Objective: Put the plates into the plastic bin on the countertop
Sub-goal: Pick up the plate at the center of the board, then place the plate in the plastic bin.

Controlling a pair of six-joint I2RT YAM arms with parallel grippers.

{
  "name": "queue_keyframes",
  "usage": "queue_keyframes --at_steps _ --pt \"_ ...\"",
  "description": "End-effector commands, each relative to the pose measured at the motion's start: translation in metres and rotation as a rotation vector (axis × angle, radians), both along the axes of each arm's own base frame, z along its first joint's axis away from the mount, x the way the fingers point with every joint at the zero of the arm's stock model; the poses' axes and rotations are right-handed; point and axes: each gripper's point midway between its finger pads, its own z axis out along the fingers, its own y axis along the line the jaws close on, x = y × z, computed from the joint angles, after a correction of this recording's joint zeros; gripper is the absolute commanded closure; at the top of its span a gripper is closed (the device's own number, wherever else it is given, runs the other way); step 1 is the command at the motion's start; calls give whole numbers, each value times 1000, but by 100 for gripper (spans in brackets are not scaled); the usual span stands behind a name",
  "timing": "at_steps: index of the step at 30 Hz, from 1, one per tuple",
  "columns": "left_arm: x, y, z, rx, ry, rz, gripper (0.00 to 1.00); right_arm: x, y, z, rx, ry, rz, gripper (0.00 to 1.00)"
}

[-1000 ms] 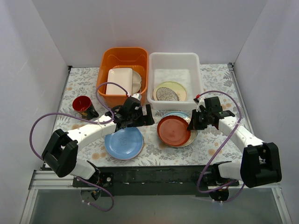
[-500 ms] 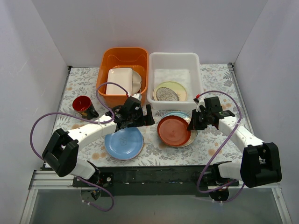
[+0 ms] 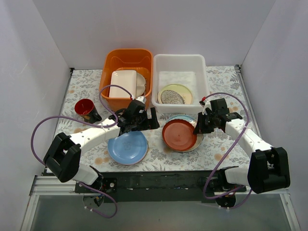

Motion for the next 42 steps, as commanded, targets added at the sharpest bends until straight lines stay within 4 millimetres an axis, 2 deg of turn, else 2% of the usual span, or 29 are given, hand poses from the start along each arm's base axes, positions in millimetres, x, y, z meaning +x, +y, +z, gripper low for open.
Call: queue_keyframes --at_steps 1,15,42 --pt "4 -4 12 -24 -32 -2 2 11 4 20 13 -51 12 99" --pt "5 -3 16 -22 -40 -1 2 21 8 39 32 -98 15 99" --pt "10 -7 21 -6 -50 -17 2 70 18 95 67 -242 -12 99"
